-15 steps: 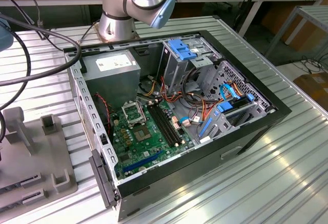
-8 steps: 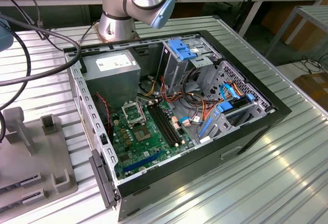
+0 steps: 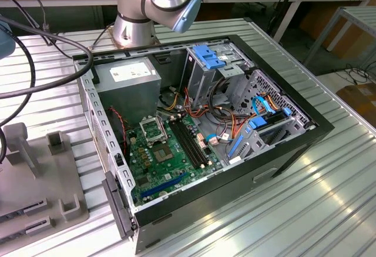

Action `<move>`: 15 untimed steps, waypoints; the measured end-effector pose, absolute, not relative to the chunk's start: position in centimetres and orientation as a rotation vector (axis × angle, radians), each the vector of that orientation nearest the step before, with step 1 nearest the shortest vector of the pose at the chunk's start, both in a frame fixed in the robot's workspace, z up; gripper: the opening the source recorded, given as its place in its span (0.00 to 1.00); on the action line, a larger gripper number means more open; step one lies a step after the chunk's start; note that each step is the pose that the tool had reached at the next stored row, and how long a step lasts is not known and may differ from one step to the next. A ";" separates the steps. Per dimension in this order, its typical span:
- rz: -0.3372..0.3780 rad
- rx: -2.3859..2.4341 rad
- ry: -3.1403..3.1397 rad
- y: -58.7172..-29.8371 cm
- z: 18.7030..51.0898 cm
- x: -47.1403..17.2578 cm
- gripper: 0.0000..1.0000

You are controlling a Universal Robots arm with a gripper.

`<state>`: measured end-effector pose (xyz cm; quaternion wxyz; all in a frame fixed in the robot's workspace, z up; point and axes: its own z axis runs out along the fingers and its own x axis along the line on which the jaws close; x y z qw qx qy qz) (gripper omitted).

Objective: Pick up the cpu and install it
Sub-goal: 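Pick up the cpu and move it towards the insertion slot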

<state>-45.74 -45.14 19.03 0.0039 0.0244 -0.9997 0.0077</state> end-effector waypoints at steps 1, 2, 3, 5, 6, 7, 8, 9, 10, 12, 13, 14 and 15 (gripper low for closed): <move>0.024 0.076 -3.133 -45.1 19.0 -45.7 0.47; 0.024 0.076 -3.133 -45.1 19.0 -45.7 0.47; 0.024 0.076 -3.133 -45.1 19.0 -45.7 0.47; 0.024 0.076 -3.133 -45.1 19.0 -45.7 0.49; 0.024 0.076 -3.133 -45.1 19.0 -45.7 0.55; 0.024 0.076 -3.133 -45.1 19.0 -45.7 0.55; 0.024 0.076 -3.133 -45.1 19.0 -45.7 0.55; 0.024 0.076 -3.133 -45.1 19.0 -45.7 0.55; 0.024 0.076 -3.133 -45.1 19.0 -45.7 0.55; 0.024 0.076 -3.133 -45.1 19.0 -45.7 0.55; 0.024 0.076 -3.133 -45.1 19.0 -45.7 0.55; 0.024 0.076 -3.133 -45.1 19.0 -45.7 0.55; 0.024 0.076 -3.133 -45.1 19.0 -45.7 0.55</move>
